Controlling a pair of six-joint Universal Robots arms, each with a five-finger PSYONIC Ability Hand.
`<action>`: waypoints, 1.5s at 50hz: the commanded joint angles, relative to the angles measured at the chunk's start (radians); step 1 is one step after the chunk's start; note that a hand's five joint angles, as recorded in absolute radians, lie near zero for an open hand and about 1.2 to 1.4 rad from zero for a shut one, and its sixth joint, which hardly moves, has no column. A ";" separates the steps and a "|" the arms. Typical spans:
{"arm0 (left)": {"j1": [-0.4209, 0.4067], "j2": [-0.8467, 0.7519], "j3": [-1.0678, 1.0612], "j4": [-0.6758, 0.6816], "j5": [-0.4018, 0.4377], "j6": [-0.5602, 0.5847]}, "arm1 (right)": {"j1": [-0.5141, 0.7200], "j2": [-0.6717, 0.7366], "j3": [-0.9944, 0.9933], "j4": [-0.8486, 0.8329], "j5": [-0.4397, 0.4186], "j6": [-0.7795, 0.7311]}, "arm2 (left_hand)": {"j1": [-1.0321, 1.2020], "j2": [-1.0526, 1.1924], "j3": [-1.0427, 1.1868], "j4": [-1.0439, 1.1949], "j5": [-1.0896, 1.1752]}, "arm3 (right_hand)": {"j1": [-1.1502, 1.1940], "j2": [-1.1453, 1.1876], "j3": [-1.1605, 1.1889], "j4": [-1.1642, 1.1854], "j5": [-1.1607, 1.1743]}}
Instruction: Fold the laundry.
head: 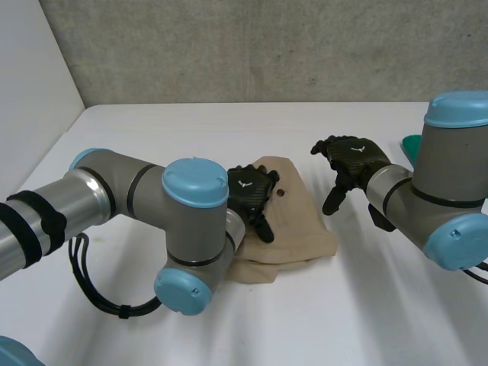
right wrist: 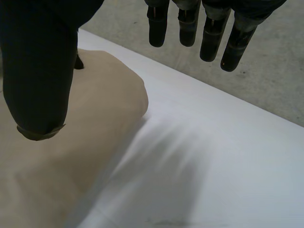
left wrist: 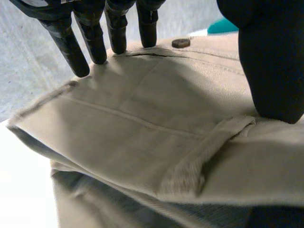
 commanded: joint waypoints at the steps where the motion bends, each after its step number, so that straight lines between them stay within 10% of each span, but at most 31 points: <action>1: 0.037 0.019 -0.037 -0.028 -0.020 0.186 | 0.059 0.026 -0.019 -0.004 -0.001 -0.052 | -0.025 -0.024 -0.023 -0.025 -0.010 | -0.031 -0.049 -0.043 -0.065 -0.071; 11: 0.077 0.039 -0.060 -0.028 -0.009 0.301 | 0.156 0.115 -0.060 -0.055 -0.103 -0.066 | -0.048 -0.048 -0.046 -0.049 -0.033 | -0.031 -0.049 -0.043 -0.065 -0.071; 27: 0.121 0.039 -0.123 -0.024 0.031 0.361 | 0.167 0.273 -0.163 -0.051 0.014 -0.184 | -0.064 -0.063 -0.062 -0.065 -0.049 | -0.031 -0.049 -0.043 -0.065 -0.071; 55: 0.117 0.143 -0.121 -0.005 0.083 0.316 | 0.159 0.128 -0.134 -0.049 0.042 -0.185 | -0.064 -0.063 -0.062 -0.065 -0.049 | -0.031 -0.049 -0.043 -0.065 -0.071; 66: 0.193 0.475 -0.159 -0.088 0.281 0.100 | 0.161 -0.179 0.116 -0.210 0.219 -0.185 | -0.060 -0.059 -0.058 -0.061 -0.045 | -0.031 -0.049 -0.043 -0.065 -0.071; 75: 0.253 0.552 -0.138 -0.329 0.568 0.025 | 0.176 -0.259 0.368 -0.230 0.207 -0.171 | -0.042 -0.042 -0.040 -0.043 -0.027 | -0.031 -0.049 -0.043 -0.065 -0.071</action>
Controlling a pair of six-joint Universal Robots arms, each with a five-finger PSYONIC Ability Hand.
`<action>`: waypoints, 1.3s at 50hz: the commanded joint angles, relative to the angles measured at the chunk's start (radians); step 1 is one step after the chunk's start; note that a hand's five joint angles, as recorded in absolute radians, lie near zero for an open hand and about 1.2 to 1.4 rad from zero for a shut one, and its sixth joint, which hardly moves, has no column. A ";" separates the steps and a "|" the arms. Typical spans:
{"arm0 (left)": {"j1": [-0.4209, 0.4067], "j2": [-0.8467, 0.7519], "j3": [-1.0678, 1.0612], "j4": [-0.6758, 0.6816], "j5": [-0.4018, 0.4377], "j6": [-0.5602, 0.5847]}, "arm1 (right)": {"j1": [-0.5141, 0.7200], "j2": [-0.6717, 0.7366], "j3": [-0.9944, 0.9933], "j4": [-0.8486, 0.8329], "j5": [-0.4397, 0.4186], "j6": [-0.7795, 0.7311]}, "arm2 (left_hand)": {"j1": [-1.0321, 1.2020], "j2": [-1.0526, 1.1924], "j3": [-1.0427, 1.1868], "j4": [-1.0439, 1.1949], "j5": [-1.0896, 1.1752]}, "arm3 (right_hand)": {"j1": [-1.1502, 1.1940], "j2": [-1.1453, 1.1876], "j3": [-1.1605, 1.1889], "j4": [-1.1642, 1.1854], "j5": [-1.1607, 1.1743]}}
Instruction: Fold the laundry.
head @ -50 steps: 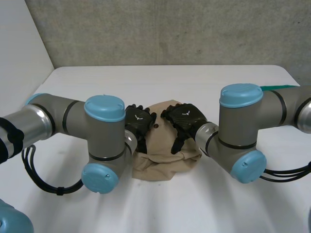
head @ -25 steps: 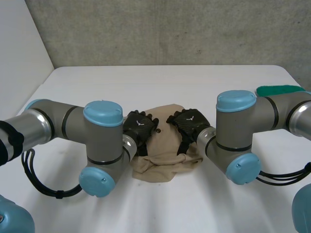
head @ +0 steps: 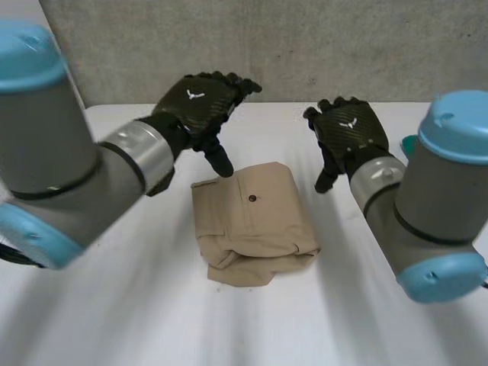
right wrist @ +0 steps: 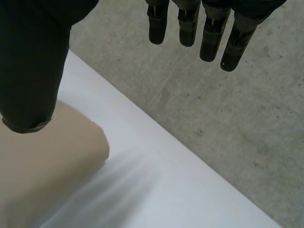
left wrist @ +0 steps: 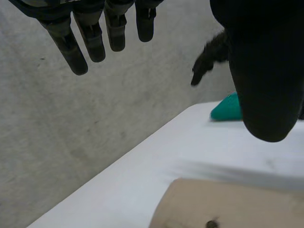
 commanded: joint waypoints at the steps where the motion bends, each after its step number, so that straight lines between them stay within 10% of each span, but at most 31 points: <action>1: 0.040 0.038 0.021 -0.192 0.217 -0.047 | 0.021 -0.054 0.232 -0.036 -0.024 0.016 | 0.037 -0.014 -0.017 -0.012 -0.023 | -0.002 -0.049 -0.043 -0.065 -0.071; 47: 0.047 0.047 0.010 -0.213 0.224 -0.054 | 0.129 0.424 0.015 -0.400 -0.081 -0.116 | 0.034 -0.017 -0.020 -0.015 -0.026 | 0.402 0.354 0.361 0.338 0.332; 65: 0.047 0.047 0.010 -0.213 0.226 -0.056 | 0.095 0.604 -0.304 -0.193 -0.218 -0.111 | 0.037 -0.014 -0.017 -0.012 -0.023 | 1.220 1.172 1.179 1.156 1.150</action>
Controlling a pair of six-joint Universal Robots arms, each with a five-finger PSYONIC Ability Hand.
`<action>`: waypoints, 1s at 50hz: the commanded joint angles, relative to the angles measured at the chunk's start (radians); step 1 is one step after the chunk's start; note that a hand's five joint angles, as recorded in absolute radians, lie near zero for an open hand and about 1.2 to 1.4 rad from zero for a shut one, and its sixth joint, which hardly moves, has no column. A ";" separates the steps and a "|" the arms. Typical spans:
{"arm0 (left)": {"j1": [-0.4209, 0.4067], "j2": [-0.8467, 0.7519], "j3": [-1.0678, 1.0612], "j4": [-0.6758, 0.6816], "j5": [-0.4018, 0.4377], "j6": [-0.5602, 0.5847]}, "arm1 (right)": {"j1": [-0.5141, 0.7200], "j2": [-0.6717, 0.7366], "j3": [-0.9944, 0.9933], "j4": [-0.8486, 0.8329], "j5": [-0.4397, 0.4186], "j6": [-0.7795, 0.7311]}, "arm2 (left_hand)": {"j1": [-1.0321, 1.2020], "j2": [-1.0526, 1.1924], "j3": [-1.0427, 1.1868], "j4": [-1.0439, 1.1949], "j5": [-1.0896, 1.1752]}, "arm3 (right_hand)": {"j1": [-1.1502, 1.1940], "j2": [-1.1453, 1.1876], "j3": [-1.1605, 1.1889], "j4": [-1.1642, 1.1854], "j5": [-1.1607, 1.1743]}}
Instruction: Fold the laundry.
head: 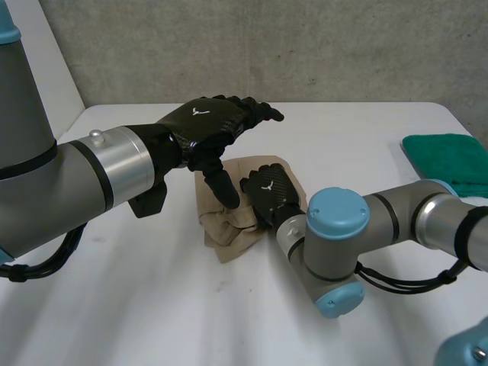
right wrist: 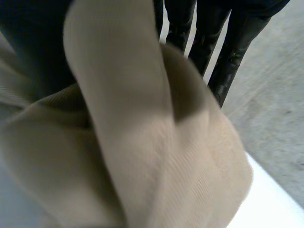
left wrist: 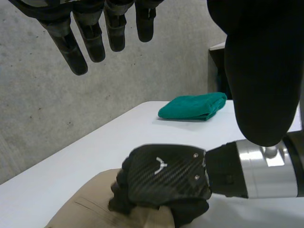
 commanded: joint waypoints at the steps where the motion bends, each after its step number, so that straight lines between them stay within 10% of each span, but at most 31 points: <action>1: 0.000 0.000 0.000 0.000 0.000 -0.001 | -0.045 0.077 -0.107 0.114 -0.088 0.008 | 0.035 -0.014 -0.017 -0.012 -0.023 | 0.780 0.667 0.670 0.672 0.773; 12: 0.000 -0.002 0.000 0.000 0.000 -0.001 | -0.327 -0.121 -0.030 0.155 -0.095 -0.033 | 0.038 -0.012 -0.014 -0.009 -0.021 | 0.780 0.667 0.670 0.672 0.773; 26: 0.001 -0.009 0.000 0.002 -0.001 -0.001 | -0.573 -0.063 -0.168 0.240 -0.339 -0.248 | 0.038 -0.012 -0.014 -0.009 -0.021 | 0.780 0.667 0.670 0.672 0.773; 40: 0.001 -0.013 0.000 0.002 -0.001 -0.001 | -0.657 0.075 -0.749 0.180 -0.359 0.052 | 0.038 -0.012 -0.014 -0.009 -0.021 | 0.780 0.667 0.670 0.672 0.773; 50: 0.000 -0.014 -0.005 0.002 -0.001 -0.001 | -0.801 0.103 -0.725 0.192 -0.459 0.054 | 0.038 -0.012 -0.014 -0.009 -0.021 | 0.780 0.667 0.670 0.672 0.773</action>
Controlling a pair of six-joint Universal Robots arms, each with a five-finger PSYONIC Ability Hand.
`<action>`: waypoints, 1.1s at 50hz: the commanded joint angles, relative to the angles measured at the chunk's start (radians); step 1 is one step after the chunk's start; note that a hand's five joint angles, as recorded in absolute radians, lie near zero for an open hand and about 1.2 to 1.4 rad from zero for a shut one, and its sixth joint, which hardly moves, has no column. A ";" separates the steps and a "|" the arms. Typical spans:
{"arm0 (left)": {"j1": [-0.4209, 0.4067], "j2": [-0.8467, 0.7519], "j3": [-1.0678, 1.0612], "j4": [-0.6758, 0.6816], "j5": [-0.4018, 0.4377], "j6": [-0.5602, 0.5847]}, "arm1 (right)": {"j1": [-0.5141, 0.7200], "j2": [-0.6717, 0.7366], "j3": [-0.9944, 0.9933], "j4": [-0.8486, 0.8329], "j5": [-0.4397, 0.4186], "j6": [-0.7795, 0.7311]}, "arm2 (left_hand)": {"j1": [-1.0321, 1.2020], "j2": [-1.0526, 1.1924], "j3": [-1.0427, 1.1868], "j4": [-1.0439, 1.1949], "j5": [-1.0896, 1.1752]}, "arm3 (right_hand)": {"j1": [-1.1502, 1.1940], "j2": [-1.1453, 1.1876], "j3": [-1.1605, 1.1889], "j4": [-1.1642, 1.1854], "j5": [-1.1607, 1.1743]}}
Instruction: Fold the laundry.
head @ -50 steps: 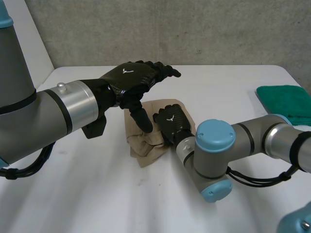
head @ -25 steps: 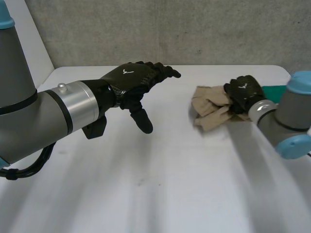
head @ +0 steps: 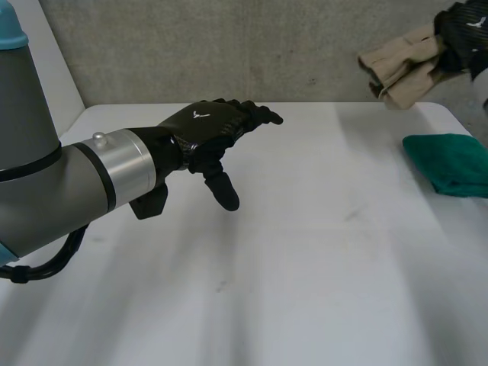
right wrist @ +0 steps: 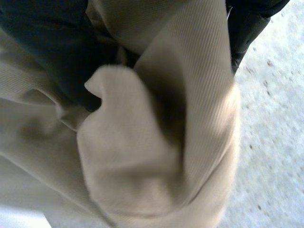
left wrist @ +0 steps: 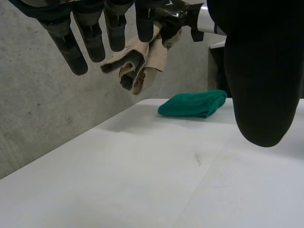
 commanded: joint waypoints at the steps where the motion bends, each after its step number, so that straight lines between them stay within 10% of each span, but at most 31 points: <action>1: -0.003 -0.001 -0.005 0.000 0.000 0.000 | -0.120 0.019 0.104 0.013 -0.100 -0.009 | 0.038 -0.012 -0.014 -0.009 -0.021 | 0.470 0.218 0.207 0.199 0.279; 13: -0.004 -0.010 -0.008 0.002 0.000 0.000 | -0.294 0.063 0.331 0.065 -0.153 -0.249 | 0.038 -0.012 -0.014 -0.009 -0.021 | 0.451 0.199 0.188 0.179 0.260; 18: -0.007 -0.010 -0.007 0.002 0.000 0.000 | -0.295 0.013 0.373 0.147 -0.122 -0.381 | 0.038 -0.012 -0.014 -0.009 -0.021 | -0.752 -1.004 -1.015 -1.023 -0.943; 28: -0.009 0.001 -0.007 0.002 0.000 -0.002 | -0.176 -0.268 0.439 0.211 -0.070 -0.228 | 0.035 -0.015 -0.017 -0.012 -0.023 | -0.752 -1.004 -1.015 -1.023 -0.943; 37: 0.006 0.047 -0.001 0.024 -0.023 -0.029 | 0.059 -0.506 0.587 0.211 0.175 0.057 | 0.035 -0.015 -0.017 -0.012 -0.023 | -0.752 -1.004 -1.015 -1.023 -0.943; 45: 0.126 0.094 0.010 0.087 -0.297 -0.080 | 0.278 -0.647 0.851 0.131 0.362 0.232 | 0.024 -0.026 -0.029 -0.024 -0.035 | -0.752 -1.004 -1.015 -1.023 -0.943; 55: 0.142 0.079 0.009 0.130 -0.351 -0.064 | 0.398 -0.753 0.963 0.060 0.430 0.246 | 0.018 -0.032 -0.035 -0.029 -0.041 | -0.752 -1.004 -1.015 -1.023 -0.943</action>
